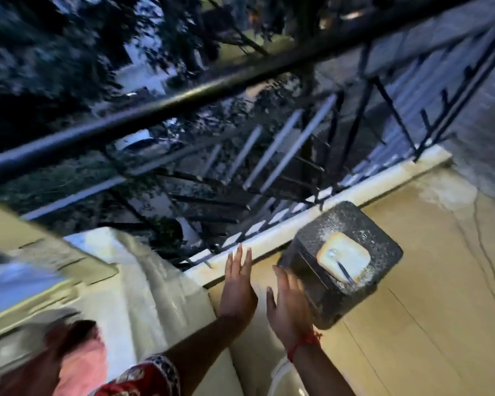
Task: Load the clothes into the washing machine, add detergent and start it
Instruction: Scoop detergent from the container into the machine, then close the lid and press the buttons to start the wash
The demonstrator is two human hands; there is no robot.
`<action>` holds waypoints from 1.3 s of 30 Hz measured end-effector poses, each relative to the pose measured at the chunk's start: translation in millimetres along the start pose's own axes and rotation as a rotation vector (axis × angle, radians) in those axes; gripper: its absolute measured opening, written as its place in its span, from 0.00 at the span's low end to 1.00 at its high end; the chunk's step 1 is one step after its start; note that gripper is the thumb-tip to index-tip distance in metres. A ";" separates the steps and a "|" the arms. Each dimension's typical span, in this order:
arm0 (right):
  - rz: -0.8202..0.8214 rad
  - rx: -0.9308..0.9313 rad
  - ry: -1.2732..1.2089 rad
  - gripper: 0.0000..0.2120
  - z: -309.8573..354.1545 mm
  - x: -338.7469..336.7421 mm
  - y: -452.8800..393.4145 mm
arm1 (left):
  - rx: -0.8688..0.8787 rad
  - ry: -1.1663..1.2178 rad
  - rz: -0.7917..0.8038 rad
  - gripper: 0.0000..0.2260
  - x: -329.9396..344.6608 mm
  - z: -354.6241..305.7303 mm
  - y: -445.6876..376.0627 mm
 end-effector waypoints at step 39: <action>0.733 -0.650 0.573 0.37 438.2 219.8 203.7 | -0.287 -0.337 0.169 0.29 -263.2 410.8 237.9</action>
Point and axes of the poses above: each hand's wrist, its own y-axis away from the middle knuckle, its own x-axis out of the palm, z = x × y, the point moved 6 cm from there along -y, towards the middle knuckle, and after that the axes turned 4 degrees about -z, right-handed, at the moved point
